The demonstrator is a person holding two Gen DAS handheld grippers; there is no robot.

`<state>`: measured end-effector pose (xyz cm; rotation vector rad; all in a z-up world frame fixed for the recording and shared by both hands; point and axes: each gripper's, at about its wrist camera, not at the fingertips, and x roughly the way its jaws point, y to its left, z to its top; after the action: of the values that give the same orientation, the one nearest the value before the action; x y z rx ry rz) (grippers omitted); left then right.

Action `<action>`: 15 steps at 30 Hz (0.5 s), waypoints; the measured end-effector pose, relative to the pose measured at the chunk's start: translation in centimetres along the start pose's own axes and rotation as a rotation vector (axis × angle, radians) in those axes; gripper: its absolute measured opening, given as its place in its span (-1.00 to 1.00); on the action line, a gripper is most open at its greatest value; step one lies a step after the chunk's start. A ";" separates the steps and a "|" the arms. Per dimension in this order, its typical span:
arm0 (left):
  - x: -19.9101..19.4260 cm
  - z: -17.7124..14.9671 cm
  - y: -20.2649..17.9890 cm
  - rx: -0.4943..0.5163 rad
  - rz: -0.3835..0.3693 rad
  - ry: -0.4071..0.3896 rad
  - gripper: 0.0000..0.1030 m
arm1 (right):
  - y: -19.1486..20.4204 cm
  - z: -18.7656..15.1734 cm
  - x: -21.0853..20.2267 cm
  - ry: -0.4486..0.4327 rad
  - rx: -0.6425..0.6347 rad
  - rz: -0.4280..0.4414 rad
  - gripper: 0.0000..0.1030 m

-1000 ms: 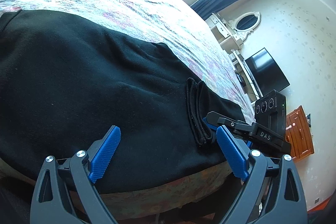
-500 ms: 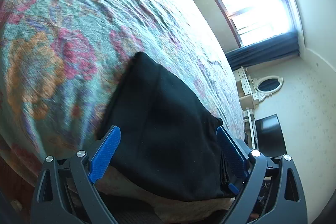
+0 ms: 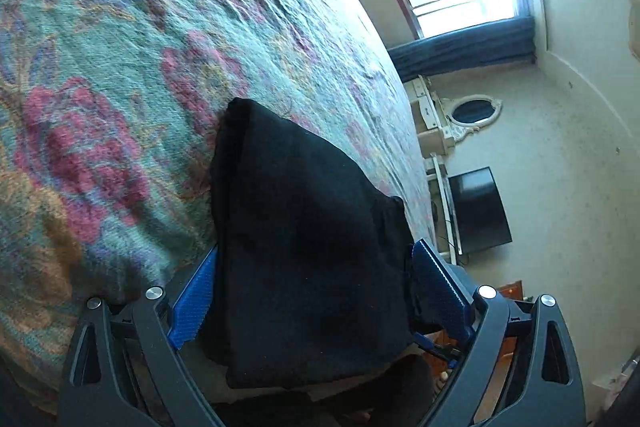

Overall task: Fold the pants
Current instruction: 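Grasp the folded edge of the black pants with the left tool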

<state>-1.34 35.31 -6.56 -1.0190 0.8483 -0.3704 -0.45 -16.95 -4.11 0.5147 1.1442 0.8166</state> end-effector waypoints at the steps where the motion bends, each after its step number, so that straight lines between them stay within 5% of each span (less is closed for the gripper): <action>1: 0.2 0.0 -0.1 0.005 -0.008 0.013 0.78 | 0.1 0.0 0.0 0.003 -0.002 0.004 0.56; 10: -1.2 1.3 2.0 -0.114 -0.056 -0.034 0.77 | 1.3 -0.6 -0.4 0.014 -0.016 0.047 0.56; 15: 0.6 0.3 -0.9 0.043 0.212 0.094 0.77 | 1.3 -0.9 -0.7 0.013 -0.002 0.070 0.56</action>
<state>-0.66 34.64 -5.93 -0.8675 1.0190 -0.2565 -1.77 -16.77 -3.06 0.5505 1.1426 0.8830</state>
